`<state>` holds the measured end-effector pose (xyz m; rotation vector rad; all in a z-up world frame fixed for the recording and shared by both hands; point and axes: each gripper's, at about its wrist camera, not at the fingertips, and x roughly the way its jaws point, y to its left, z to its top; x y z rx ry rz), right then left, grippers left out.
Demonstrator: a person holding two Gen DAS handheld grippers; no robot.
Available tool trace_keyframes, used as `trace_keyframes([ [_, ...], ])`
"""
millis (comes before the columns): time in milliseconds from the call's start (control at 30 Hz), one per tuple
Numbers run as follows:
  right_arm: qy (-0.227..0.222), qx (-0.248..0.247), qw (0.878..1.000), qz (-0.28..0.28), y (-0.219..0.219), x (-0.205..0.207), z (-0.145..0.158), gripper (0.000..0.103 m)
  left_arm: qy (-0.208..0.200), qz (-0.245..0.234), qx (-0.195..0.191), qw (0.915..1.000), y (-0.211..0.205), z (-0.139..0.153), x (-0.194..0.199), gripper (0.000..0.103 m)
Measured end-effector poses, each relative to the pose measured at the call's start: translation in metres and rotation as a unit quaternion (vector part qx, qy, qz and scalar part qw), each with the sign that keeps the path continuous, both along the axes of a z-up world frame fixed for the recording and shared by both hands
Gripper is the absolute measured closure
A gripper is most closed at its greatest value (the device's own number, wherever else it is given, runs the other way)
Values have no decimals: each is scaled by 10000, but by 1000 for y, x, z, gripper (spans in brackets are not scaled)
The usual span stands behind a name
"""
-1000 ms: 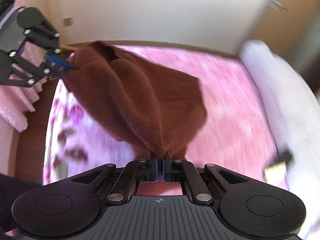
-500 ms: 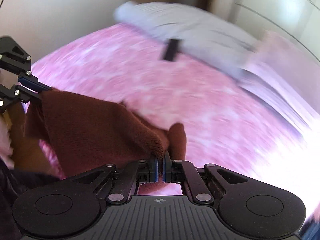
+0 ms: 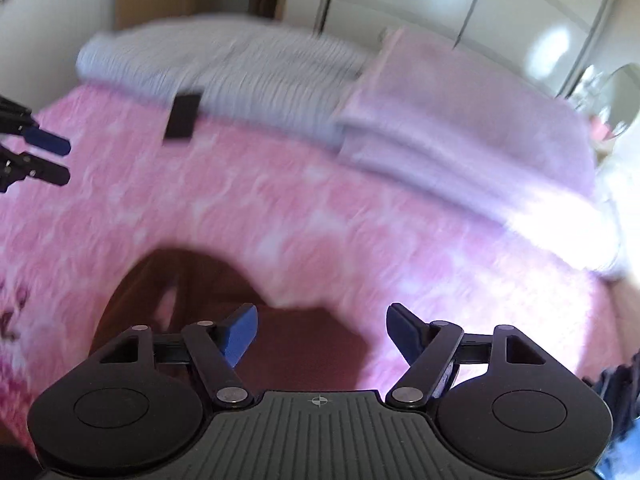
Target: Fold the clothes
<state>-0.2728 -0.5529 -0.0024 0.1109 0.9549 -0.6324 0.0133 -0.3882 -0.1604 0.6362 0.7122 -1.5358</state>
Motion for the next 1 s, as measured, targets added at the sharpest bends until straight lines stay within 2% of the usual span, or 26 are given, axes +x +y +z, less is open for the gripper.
trace_keyframes([
  [100,376,440,9980,255,13,8,-28,29,333,69,629,9974,34,-42,-11,60],
  [167,646,609,9943,588,24,9,-45,29,474,178,782,9957,38,-53,-26,59],
  [233,962,753,9877,974,29,11,-64,29,604,293,905,9936,40,-61,-42,53],
  [367,1432,1082,9659,1865,28,19,-116,29,865,524,1151,9882,46,-79,-74,51],
  [500,1667,1278,9356,2838,22,17,-161,29,1124,754,1394,9809,51,-97,-106,51],
  [533,1689,1392,9301,2949,16,14,-171,34,1188,811,1455,9789,52,-101,-113,51],
  [567,1616,1535,9284,2972,5,6,-173,70,1217,916,1509,9767,53,-104,-124,51],
  [600,1535,1680,9268,2988,-7,-2,-174,91,1235,1024,1583,9743,52,-107,-135,51],
  [633,1406,1731,9308,2895,-19,-12,-168,97,1254,1130,1662,9715,51,-110,-145,51],
  [733,1068,1466,9479,2618,-65,-54,-138,97,1352,1411,1845,9632,39,-117,-170,55],
  [767,991,1304,9565,2414,-83,-71,-126,98,1420,1445,1858,9615,35,-118,-176,62],
  [800,914,1141,9645,2201,-100,-88,-114,98,1465,1406,1801,9625,29,-116,-182,75],
  [867,764,806,9811,1586,-140,-126,-91,101,1543,1295,1652,9655,17,-109,-191,86],
  [967,611,458,9939,794,-182,-168,-67,101,1476,1124,1476,9715,0,-101,-195,85],
  [1000,590,391,9961,525,-195,-184,-61,101,1414,1089,1426,9736,-4,-98,-193,81],
])
